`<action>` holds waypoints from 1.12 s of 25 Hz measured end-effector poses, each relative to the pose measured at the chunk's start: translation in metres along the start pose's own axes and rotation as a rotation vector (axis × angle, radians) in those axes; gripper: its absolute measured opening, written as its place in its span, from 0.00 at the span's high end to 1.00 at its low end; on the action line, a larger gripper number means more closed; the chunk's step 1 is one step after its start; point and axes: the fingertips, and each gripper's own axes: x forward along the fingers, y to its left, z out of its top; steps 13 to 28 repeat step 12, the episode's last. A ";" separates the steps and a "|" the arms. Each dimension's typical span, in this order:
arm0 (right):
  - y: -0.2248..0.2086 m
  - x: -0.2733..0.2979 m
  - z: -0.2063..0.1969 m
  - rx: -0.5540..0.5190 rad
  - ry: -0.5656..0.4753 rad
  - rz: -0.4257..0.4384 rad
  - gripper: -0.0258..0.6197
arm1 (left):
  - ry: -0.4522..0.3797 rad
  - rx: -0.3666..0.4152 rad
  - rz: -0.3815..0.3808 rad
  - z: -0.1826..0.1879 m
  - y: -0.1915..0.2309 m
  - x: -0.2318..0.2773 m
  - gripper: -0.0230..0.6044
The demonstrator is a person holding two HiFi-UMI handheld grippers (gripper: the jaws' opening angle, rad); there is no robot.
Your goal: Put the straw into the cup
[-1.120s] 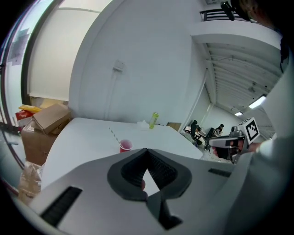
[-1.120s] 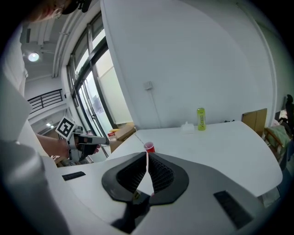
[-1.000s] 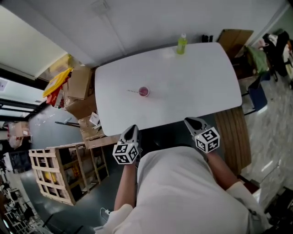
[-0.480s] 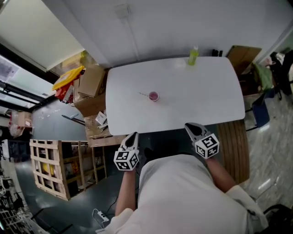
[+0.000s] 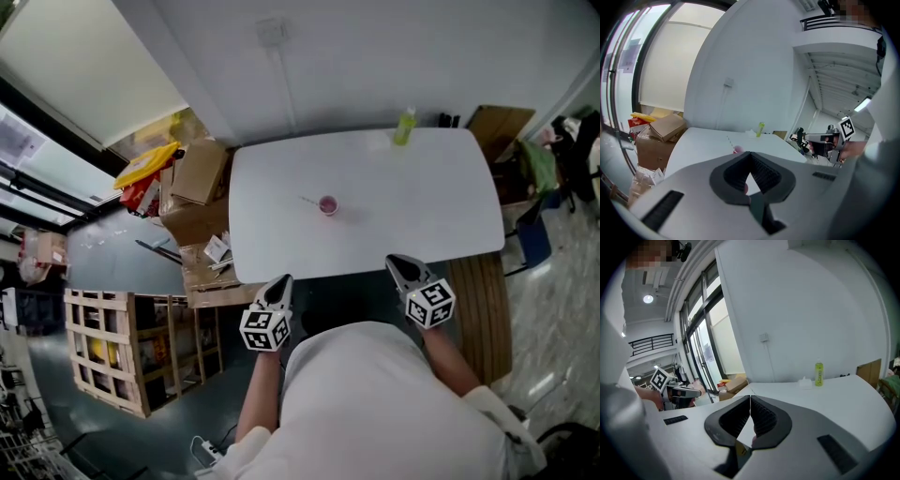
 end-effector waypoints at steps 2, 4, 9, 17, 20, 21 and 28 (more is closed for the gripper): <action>0.002 0.002 0.004 0.008 -0.014 -0.009 0.91 | -0.002 0.001 -0.005 0.001 0.004 -0.002 0.96; 0.006 0.006 0.005 0.001 -0.017 -0.014 0.91 | -0.004 0.002 -0.007 0.002 0.008 -0.003 0.96; 0.020 0.013 0.007 -0.022 -0.017 -0.015 0.91 | -0.006 0.001 -0.017 0.004 0.017 -0.006 0.96; 0.022 0.017 0.008 -0.023 -0.017 -0.018 0.91 | -0.008 -0.001 -0.018 0.006 0.022 -0.005 0.96; 0.022 0.017 0.008 -0.023 -0.017 -0.018 0.91 | -0.008 -0.001 -0.018 0.006 0.022 -0.005 0.96; 0.022 0.017 0.008 -0.023 -0.017 -0.018 0.91 | -0.008 -0.001 -0.018 0.006 0.022 -0.005 0.96; 0.022 0.017 0.008 -0.023 -0.017 -0.018 0.91 | -0.008 -0.001 -0.018 0.006 0.022 -0.005 0.96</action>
